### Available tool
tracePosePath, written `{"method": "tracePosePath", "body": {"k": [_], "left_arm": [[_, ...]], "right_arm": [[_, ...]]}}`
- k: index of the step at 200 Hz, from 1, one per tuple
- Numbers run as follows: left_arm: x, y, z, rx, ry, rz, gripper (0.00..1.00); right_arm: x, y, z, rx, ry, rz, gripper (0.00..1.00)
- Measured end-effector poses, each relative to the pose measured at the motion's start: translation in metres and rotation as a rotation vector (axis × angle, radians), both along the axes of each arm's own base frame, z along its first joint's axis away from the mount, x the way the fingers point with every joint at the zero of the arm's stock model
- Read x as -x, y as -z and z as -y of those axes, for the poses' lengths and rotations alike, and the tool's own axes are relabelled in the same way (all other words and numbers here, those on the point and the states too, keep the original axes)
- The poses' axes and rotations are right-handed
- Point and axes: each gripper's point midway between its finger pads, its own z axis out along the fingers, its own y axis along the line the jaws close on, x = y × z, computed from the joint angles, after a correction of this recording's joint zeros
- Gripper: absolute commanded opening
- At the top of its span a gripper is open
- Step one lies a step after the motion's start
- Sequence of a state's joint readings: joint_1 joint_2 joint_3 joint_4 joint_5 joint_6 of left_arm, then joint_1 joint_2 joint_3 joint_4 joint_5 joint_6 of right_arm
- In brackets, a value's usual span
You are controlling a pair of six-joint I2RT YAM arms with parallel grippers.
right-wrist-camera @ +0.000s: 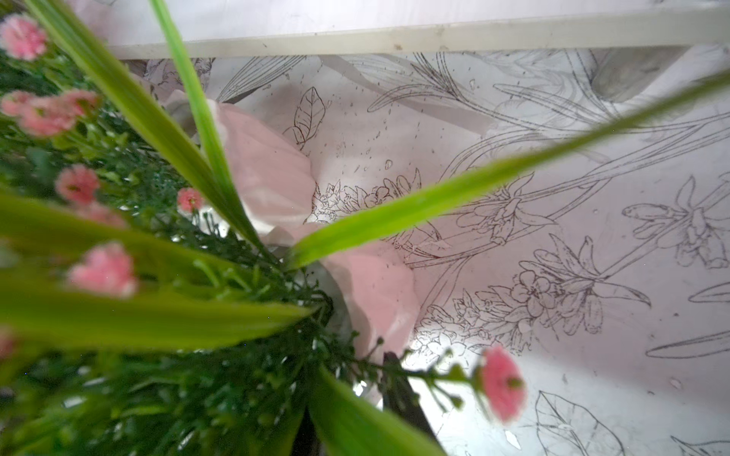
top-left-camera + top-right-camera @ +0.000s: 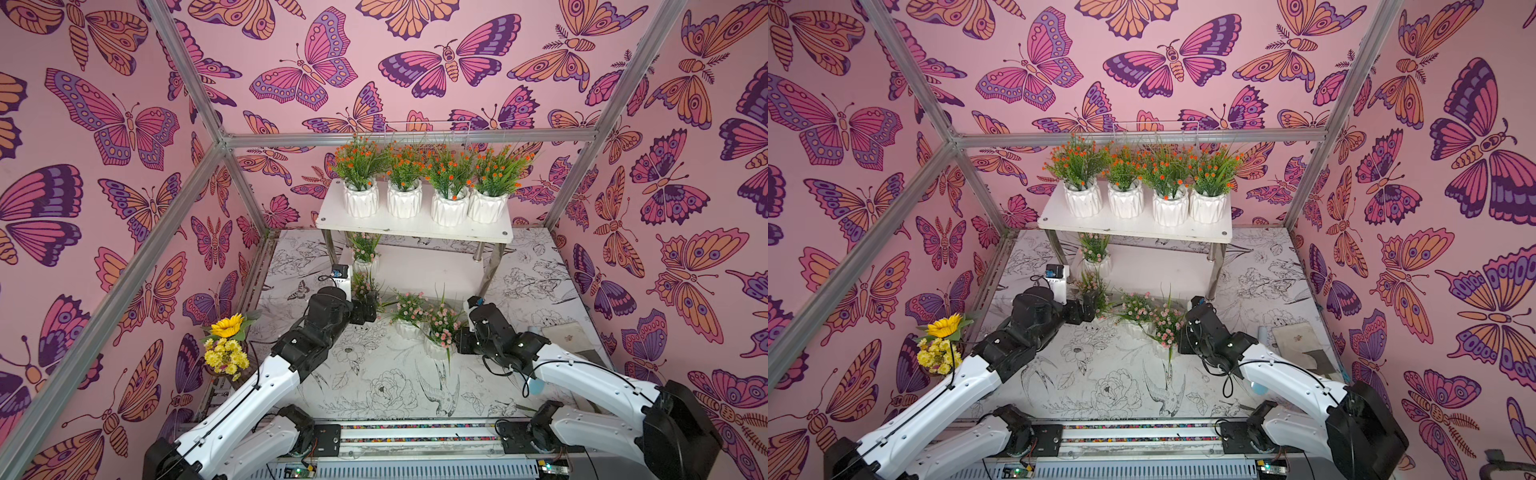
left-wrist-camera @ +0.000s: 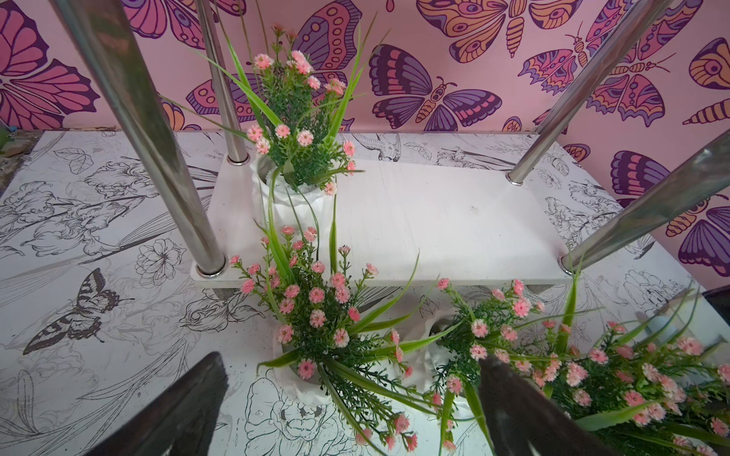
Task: Place the baby's breath potted plants on the rack by color
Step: Move the baby's breath potted plant to the center of the board.
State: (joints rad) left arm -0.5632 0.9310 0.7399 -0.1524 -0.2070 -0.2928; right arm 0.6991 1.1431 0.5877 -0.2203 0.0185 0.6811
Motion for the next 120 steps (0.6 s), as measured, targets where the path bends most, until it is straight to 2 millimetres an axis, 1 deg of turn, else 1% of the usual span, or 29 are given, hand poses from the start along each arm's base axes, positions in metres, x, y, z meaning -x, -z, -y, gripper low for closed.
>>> {"method": "tracePosePath", "body": {"k": [39, 71, 92, 120], "left_arm": [[0.000, -0.001, -0.001, -0.003, -0.002, 0.004, 1.00], [0.001, -0.003, -0.001, -0.003, 0.000, 0.010, 1.00], [0.002, -0.004, -0.002, -0.004, 0.001, 0.016, 1.00], [0.003, -0.005, -0.004, -0.007, -0.002, 0.021, 1.00]], "right_arm": [[-0.005, 0.002, -0.002, 0.032, 0.010, -0.004, 0.19], [-0.010, 0.002, -0.002, 0.063, 0.024, -0.007, 0.12], [-0.010, 0.002, 0.000, 0.086, 0.027, -0.015, 0.10], [-0.009, 0.001, 0.009, 0.133, 0.048, -0.020, 0.09]]}}
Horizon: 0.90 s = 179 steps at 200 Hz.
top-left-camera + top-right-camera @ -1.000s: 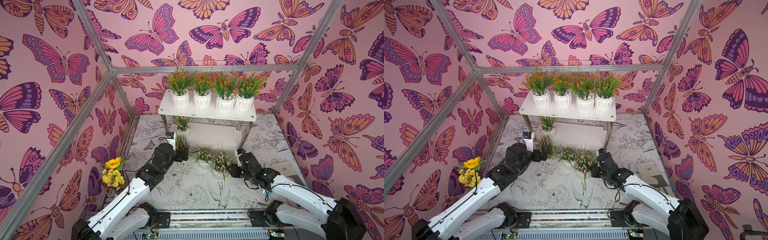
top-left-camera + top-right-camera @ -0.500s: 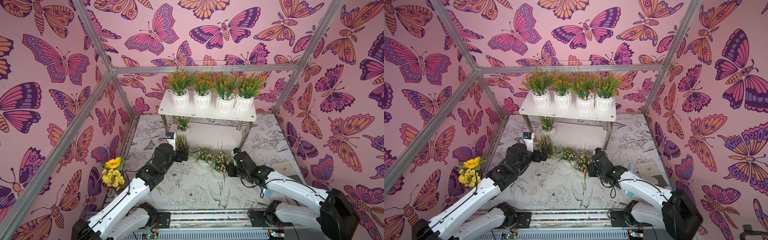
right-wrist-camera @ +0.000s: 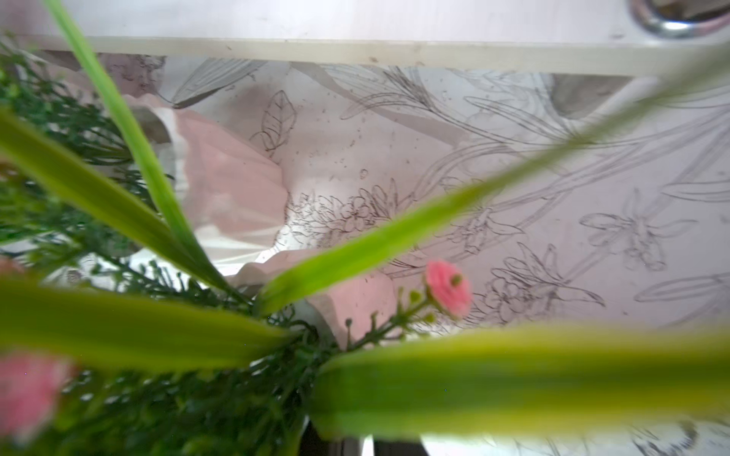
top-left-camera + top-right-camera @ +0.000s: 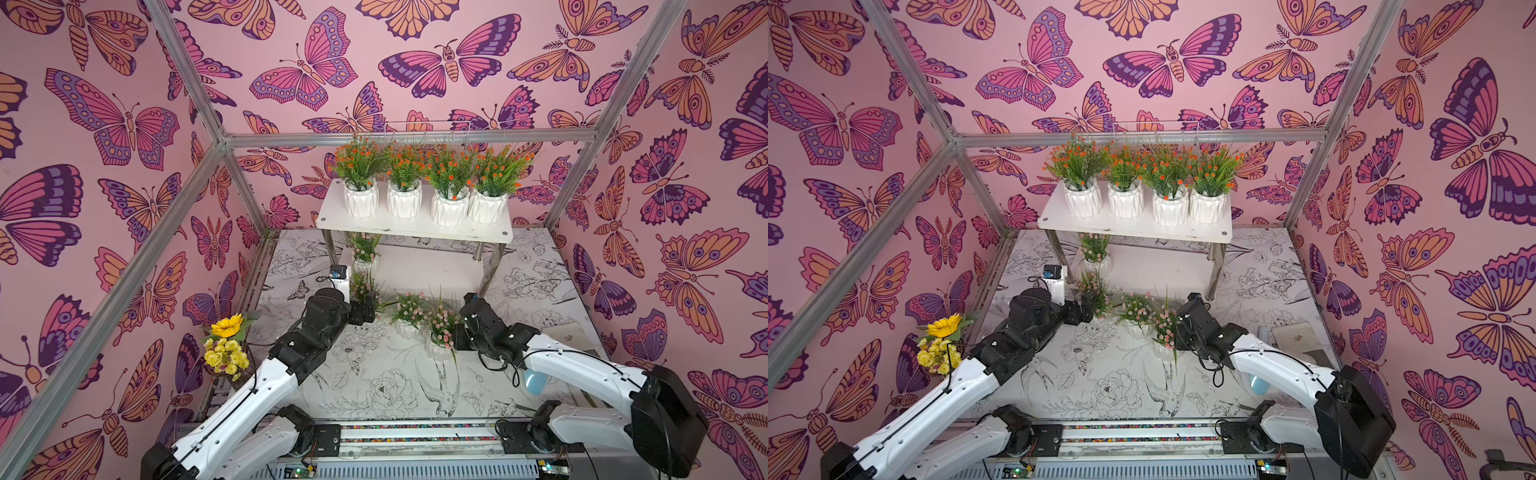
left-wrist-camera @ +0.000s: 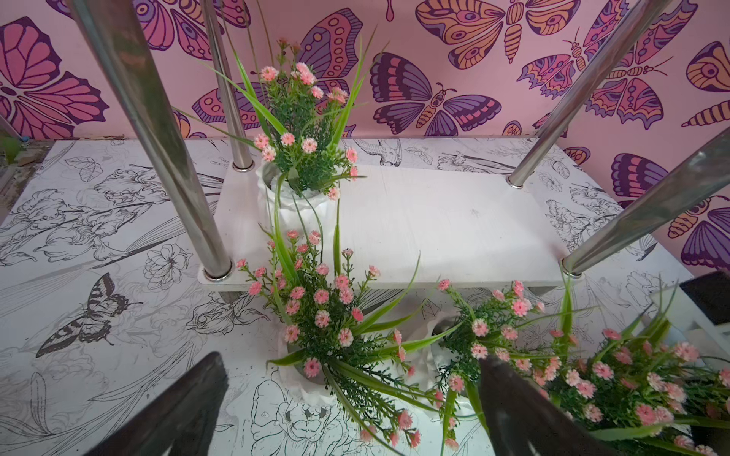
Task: Place the baby's breath potted plants on the rack by color
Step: Move the baby's breath potted plant to the center of the board.
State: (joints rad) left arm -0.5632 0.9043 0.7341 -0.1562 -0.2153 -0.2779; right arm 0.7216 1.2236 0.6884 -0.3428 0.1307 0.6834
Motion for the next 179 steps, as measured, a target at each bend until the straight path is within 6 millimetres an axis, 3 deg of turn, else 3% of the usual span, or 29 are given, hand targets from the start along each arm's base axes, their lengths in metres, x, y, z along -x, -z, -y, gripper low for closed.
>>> {"method": "tracePosePath", "body": {"k": [39, 75, 116, 179], "left_arm": [[0.000, 0.000, -0.001, 0.000, -0.002, 0.001, 1.00], [0.001, 0.004, -0.001, -0.005, -0.002, -0.007, 1.00], [0.001, 0.005, -0.001, -0.007, -0.002, -0.009, 1.00], [0.001, 0.005, -0.001, -0.007, -0.002, -0.010, 1.00]], "right_arm": [[0.004, -0.007, 0.020, 0.060, 0.036, 0.011, 0.09], [0.003, -0.017, 0.052, 0.080, 0.107, 0.034, 0.08], [0.007, -0.014, 0.103, 0.076, 0.245, 0.040, 0.08], [0.011, 0.002, 0.146, 0.036, 0.403, -0.004, 0.09]]}}
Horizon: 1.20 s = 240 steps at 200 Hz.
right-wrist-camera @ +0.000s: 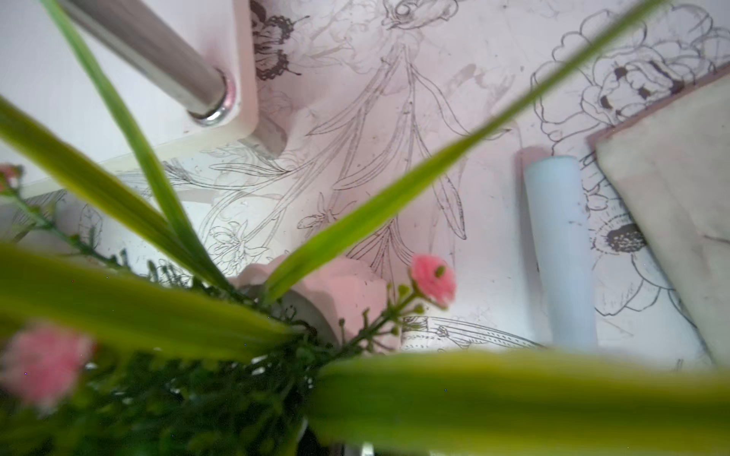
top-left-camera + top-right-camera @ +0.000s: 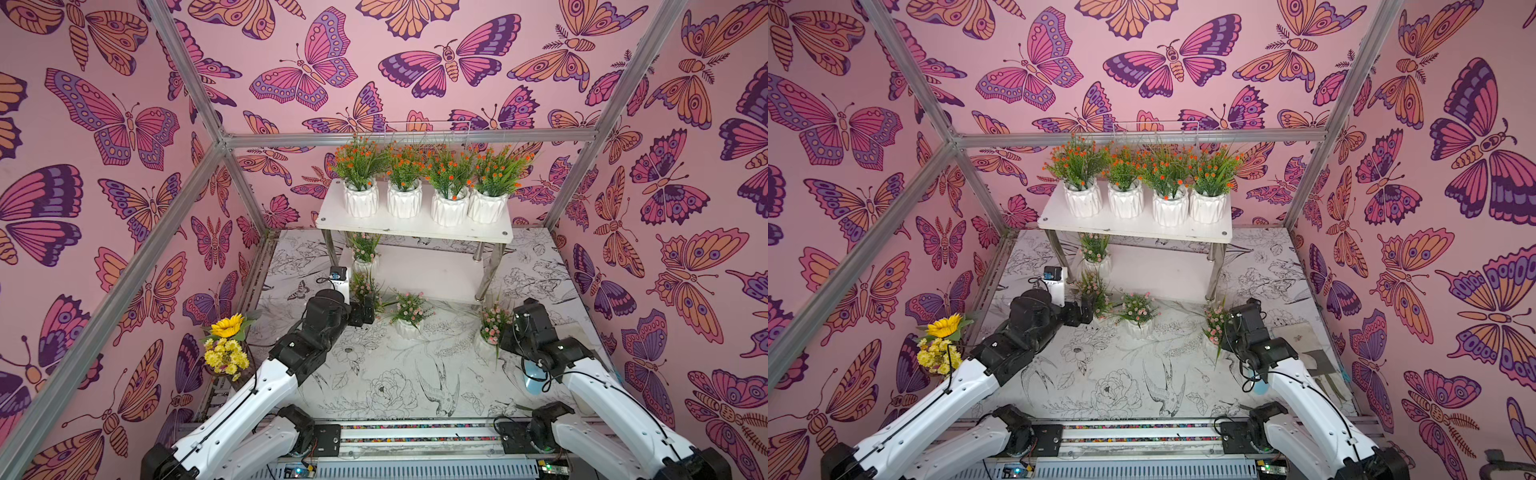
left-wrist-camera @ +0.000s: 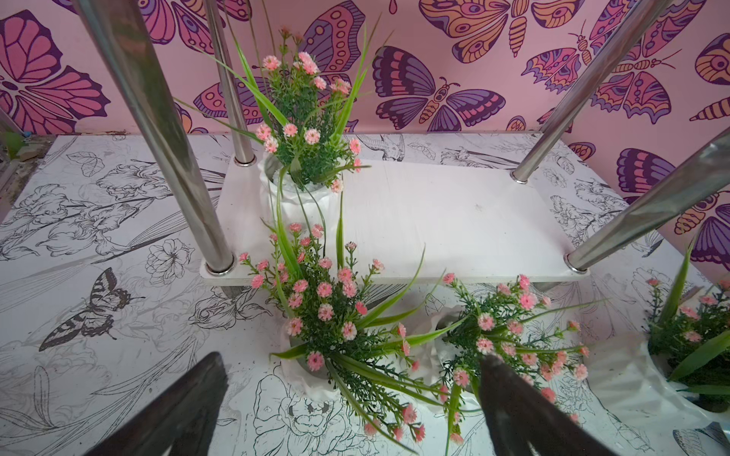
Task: Place the baby's breath potted plants on the rack by color
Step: Move the baby's breath potted plant to the center of the board.
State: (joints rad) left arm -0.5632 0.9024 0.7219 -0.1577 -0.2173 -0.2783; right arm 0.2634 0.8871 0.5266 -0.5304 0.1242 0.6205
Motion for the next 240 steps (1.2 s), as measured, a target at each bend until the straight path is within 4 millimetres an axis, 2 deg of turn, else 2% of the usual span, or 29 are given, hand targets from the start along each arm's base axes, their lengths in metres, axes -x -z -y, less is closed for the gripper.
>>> {"method": "tracePosePath", "body": {"k": [53, 92, 119, 160, 186, 212, 240], "left_arm": [[0.000, 0.002, 0.000, -0.003, 0.000, -0.004, 1.00], [0.000, 0.002, 0.000, -0.002, 0.000, -0.004, 1.00], [0.000, 0.002, 0.000, -0.003, 0.000, -0.004, 1.00], [0.000, 0.002, 0.000, -0.003, 0.000, -0.004, 1.00], [0.000, 0.002, 0.000, -0.003, 0.000, -0.004, 1.00], [0.000, 0.003, 0.000, -0.008, 0.002, -0.005, 1.00], [0.000, 0.003, 0.000, -0.008, 0.002, -0.005, 1.00]], "right_arm": [[-0.010, 0.000, 0.028, -0.043, 0.117, 0.052, 0.11], [-0.009, 0.001, 0.040, -0.056, 0.161, 0.053, 0.24], [-0.003, -0.001, 0.042, -0.058, 0.168, 0.053, 0.40], [0.008, -0.019, 0.047, -0.046, 0.185, 0.102, 0.41], [0.011, -0.048, 0.048, -0.047, 0.188, 0.174, 0.41], [0.010, -0.094, 0.047, -0.060, 0.172, 0.287, 0.41], [0.002, -0.145, 0.037, -0.092, 0.110, 0.378, 0.41]]}}
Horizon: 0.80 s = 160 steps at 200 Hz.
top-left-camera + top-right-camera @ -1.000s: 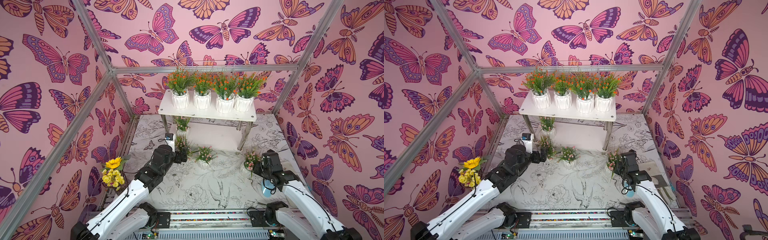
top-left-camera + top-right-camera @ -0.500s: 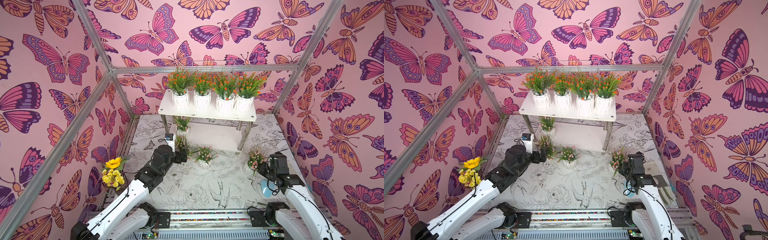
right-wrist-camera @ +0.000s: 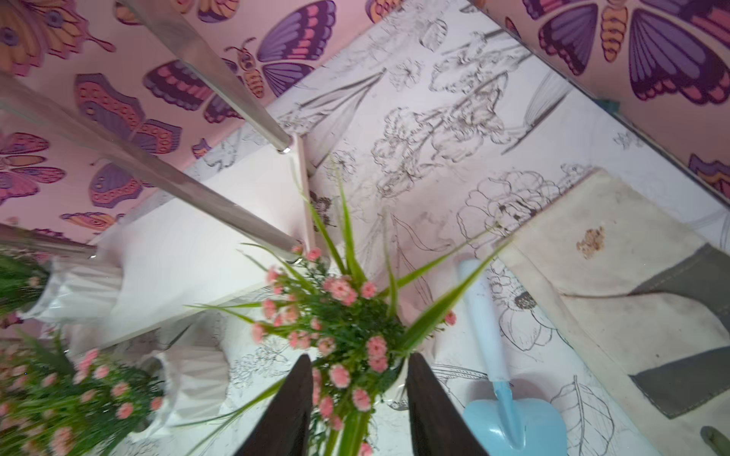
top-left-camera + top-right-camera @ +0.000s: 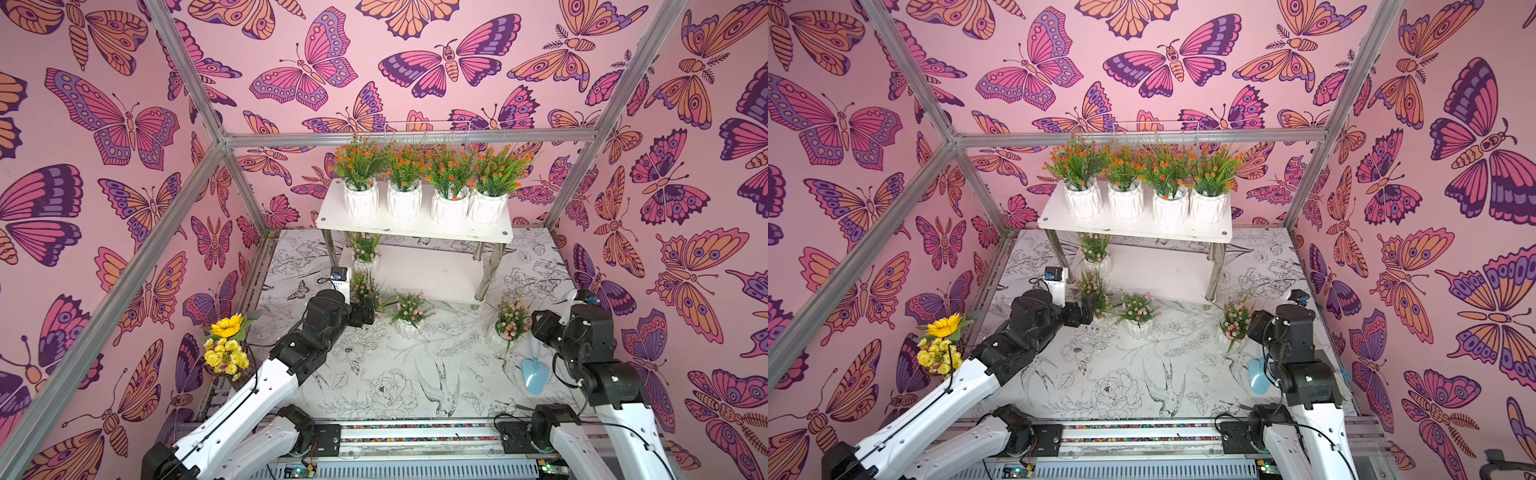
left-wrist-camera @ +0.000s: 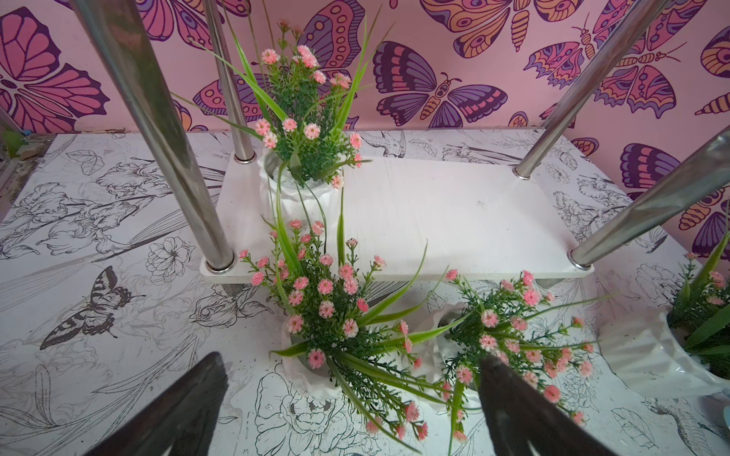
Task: Place the baby's breath potted plants on the rack by color
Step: Move the baby's breath potted plant to the center of the board, then pick up the baby's breath potted plant from the center of the board.
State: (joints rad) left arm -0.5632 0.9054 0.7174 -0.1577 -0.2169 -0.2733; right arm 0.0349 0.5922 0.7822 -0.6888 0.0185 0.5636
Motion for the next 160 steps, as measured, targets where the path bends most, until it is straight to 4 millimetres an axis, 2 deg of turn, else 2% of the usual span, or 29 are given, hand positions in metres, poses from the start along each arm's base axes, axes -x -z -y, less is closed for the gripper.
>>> {"method": "tracePosePath", "body": {"k": [14, 26, 55, 83, 114, 139, 160], "left_arm": [[0.000, 0.000, 0.000, 0.000, 0.000, 0.000, 1.00], [0.000, 0.000, 0.000, 0.000, 0.000, -0.001, 1.00], [-0.002, 0.006, 0.002, -0.008, 0.004, -0.017, 1.00], [-0.002, 0.008, 0.003, -0.012, 0.006, -0.026, 1.00], [-0.001, 0.010, 0.002, -0.017, 0.006, -0.033, 1.00], [0.000, 0.011, 0.001, -0.022, 0.006, -0.041, 1.00], [0.001, 0.011, 0.001, -0.022, 0.006, -0.042, 1.00]], "right_arm": [[-0.006, -0.017, -0.009, -0.008, -0.049, 0.024, 0.42], [-0.011, -0.022, -0.021, -0.011, -0.100, 0.026, 0.42], [-0.026, -0.020, -0.074, 0.018, -0.298, -0.012, 0.42], [-0.038, 0.000, -0.129, 0.053, -0.457, -0.068, 0.42], [-0.045, 0.025, -0.173, 0.079, -0.558, -0.113, 0.40], [-0.051, 0.040, -0.194, 0.067, -0.586, -0.123, 0.39], [-0.054, 0.065, -0.203, 0.051, -0.581, -0.158, 0.39]]}}
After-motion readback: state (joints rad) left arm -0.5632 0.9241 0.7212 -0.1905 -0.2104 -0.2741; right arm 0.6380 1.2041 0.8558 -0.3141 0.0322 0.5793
